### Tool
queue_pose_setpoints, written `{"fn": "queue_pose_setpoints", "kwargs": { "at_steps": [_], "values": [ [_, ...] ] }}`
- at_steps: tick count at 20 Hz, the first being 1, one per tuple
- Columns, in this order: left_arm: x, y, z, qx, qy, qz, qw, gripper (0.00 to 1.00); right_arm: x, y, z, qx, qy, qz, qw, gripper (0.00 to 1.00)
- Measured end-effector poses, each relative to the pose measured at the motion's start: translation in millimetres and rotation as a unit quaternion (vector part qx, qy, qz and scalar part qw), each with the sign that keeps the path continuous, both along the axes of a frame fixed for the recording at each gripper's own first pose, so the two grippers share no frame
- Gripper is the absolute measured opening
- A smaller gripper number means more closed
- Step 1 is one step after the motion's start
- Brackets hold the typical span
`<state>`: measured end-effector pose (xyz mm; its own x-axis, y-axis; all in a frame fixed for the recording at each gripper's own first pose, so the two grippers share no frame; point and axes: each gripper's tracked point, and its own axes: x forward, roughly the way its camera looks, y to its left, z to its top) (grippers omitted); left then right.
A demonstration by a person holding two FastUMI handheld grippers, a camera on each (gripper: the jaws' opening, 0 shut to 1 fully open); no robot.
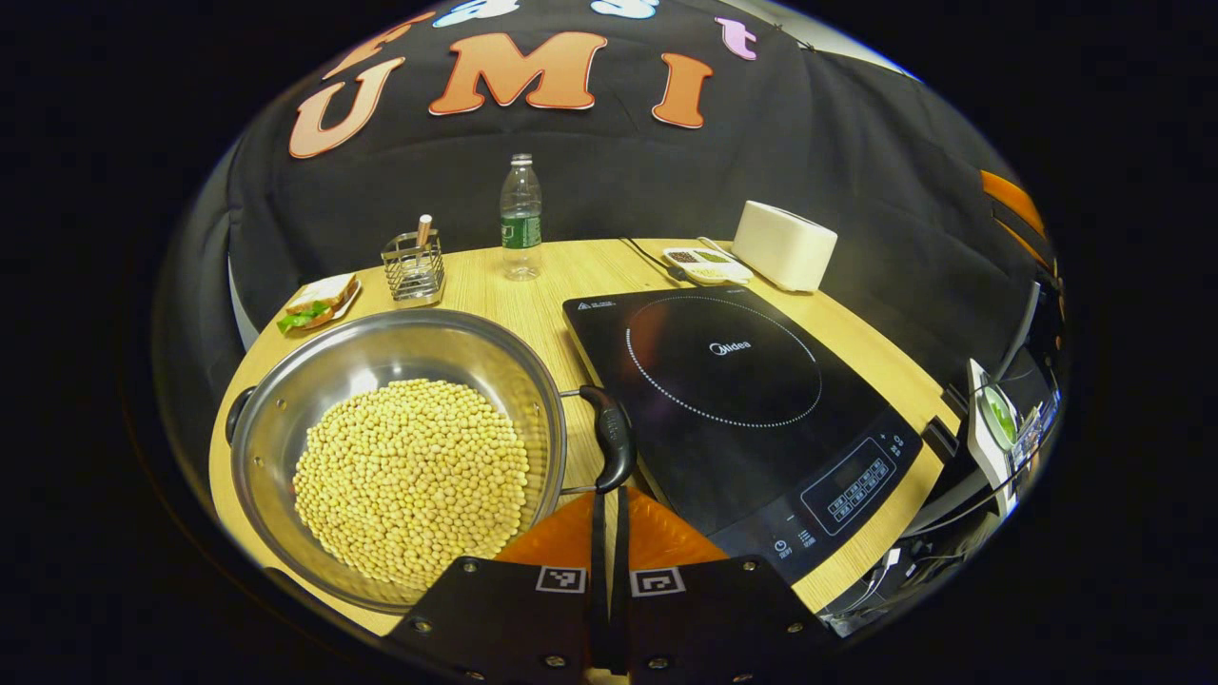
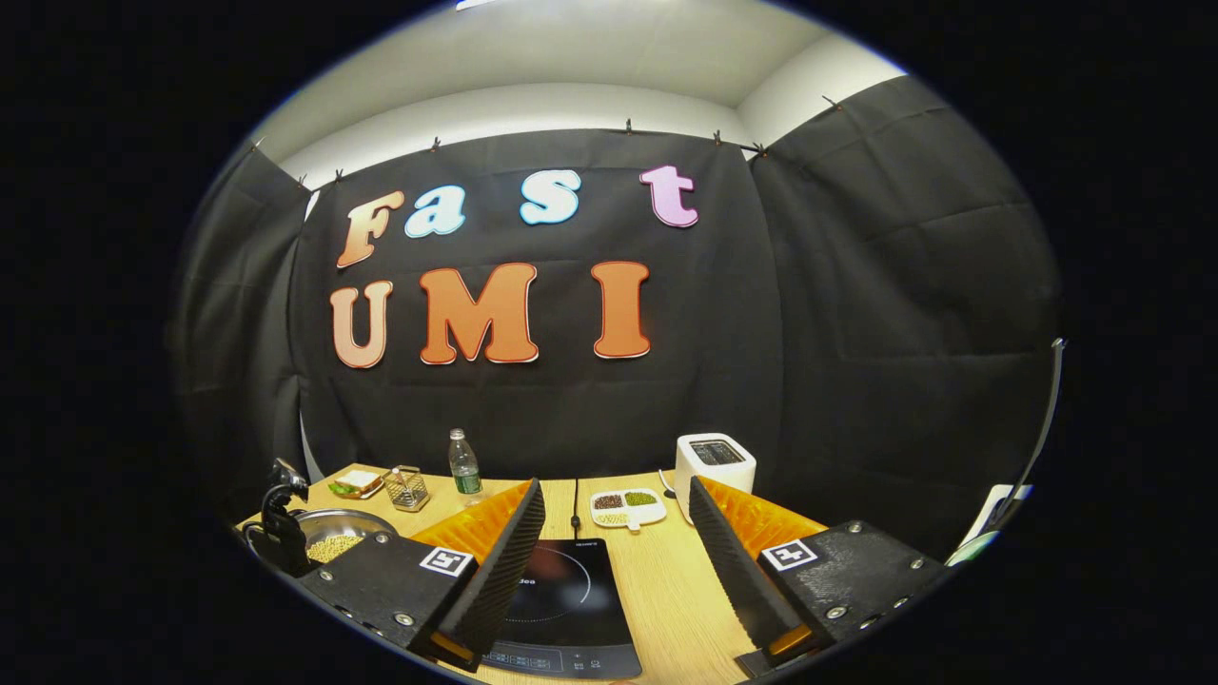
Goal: First push the handle of the pot to place it horizontally, then grasp the pot with both hands and set it on the induction cooktop.
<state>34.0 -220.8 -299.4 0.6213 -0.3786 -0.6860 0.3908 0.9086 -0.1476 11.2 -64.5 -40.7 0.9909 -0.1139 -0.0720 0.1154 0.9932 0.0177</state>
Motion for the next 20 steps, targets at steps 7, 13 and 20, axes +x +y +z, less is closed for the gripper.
{"fn": "queue_pose_setpoints", "kwargs": {
  "at_steps": [7,13,20],
  "values": [
    [17.4,-11.4,-3.8,-0.004,0.004,-0.001,1.0,0.02,4.7,-8.0,-7.4,0.0,0.008,-0.008,1.0,0.95],
    [26.7,-19.9,-10.3,-0.005,0.012,-0.005,1.0,0.02,8.2,-10.7,-12.0,0.001,0.013,-0.011,1.0,0.95],
    [28.3,-24.4,-9.4,-0.004,0.011,-0.01,1.0,0.02,9.9,-7.0,-14.7,-0.001,0.02,-0.013,1.0,0.95]
  ]
}}
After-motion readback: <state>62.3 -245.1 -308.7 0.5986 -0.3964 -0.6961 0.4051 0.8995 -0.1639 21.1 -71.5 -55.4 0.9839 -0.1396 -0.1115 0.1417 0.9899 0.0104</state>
